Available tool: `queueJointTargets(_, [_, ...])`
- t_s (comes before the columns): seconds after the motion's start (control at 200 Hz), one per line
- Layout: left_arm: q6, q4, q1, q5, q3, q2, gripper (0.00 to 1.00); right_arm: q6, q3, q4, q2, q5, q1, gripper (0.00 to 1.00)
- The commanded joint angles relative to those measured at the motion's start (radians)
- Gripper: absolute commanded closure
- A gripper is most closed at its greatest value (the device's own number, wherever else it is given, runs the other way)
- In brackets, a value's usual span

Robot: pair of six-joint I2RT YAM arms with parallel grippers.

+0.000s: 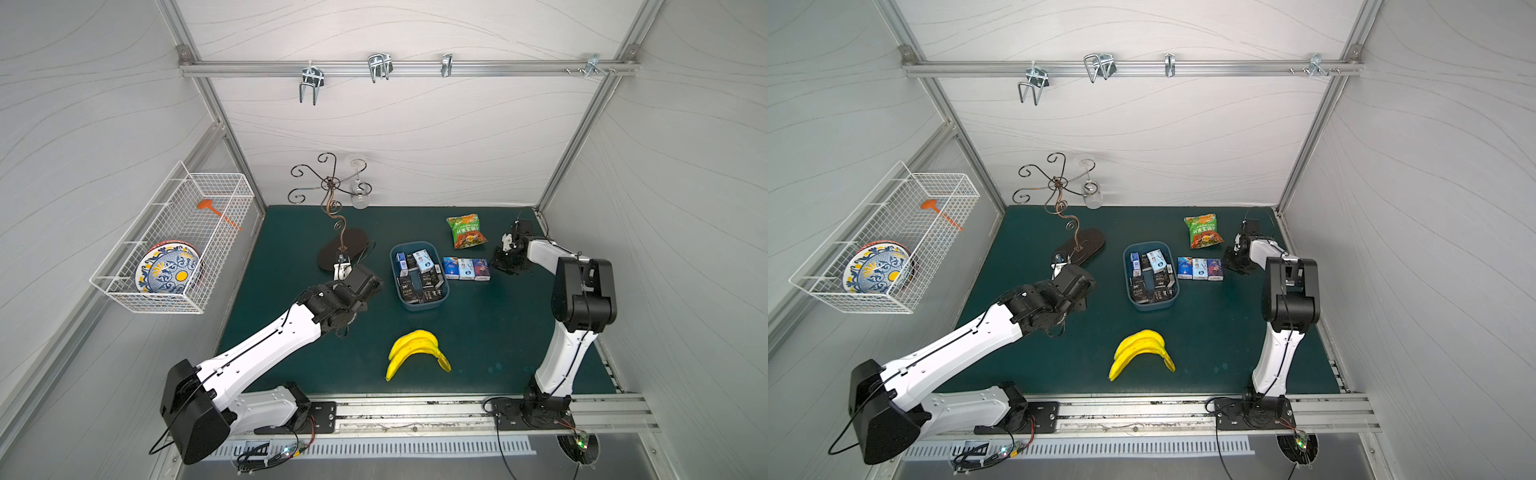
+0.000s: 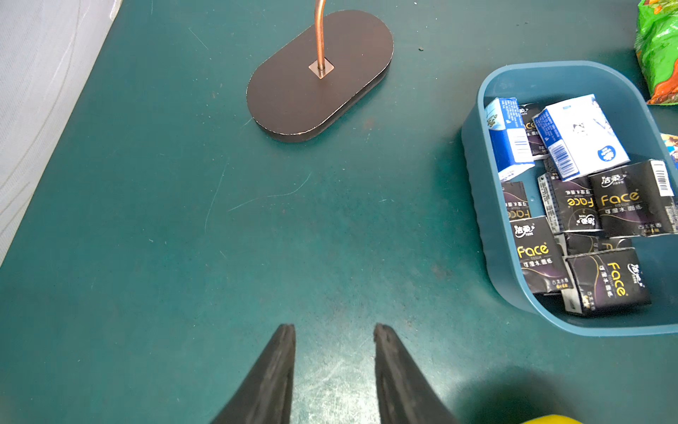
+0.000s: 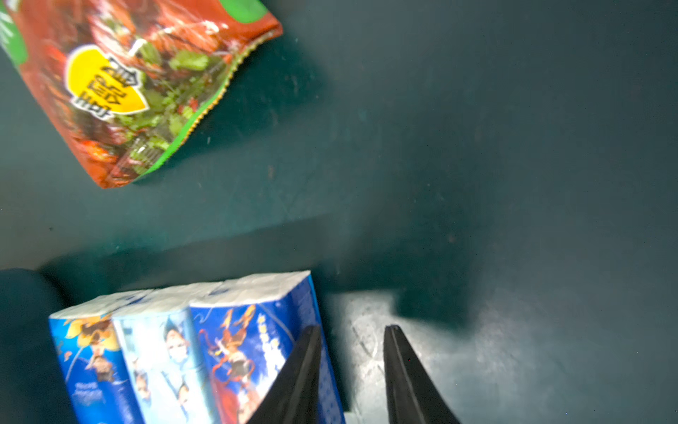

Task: Take the pocket tissues out of the storage box
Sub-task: Move the pocket tissues to the center of the board, then pick up the pocket tissues from the storage box.

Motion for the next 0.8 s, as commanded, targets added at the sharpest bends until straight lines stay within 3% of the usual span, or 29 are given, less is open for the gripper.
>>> queueJointTargets(0.0, [-0.001, 0.004, -0.004, -0.025, 0.023, -0.012, 0.59, -0.008, 0.021, -0.043, -0.097, 0.016, 0.020, 0.65])
queueJointTargets(0.18, [-0.002, 0.007, -0.003, -0.029, 0.024, 0.001, 0.59, -0.048, 0.024, -0.070, -0.199, 0.037, 0.130, 0.62])
queueJointTargets(0.43, [-0.011, 0.002, -0.003, -0.030, 0.027, 0.012, 0.59, -0.085, 0.055, -0.036, -0.271, 0.009, 0.476, 0.56])
queueJointTargets(0.595, [-0.024, -0.006, -0.003, -0.027, 0.016, -0.013, 0.59, -0.040, 0.171, -0.030, -0.165, 0.014, 0.591, 0.55])
queueJointTargets(0.795, [-0.025, -0.015, -0.003, -0.027, 0.003, -0.042, 0.59, -0.003, 0.293, -0.052, 0.008, 0.032, 0.640, 0.53])
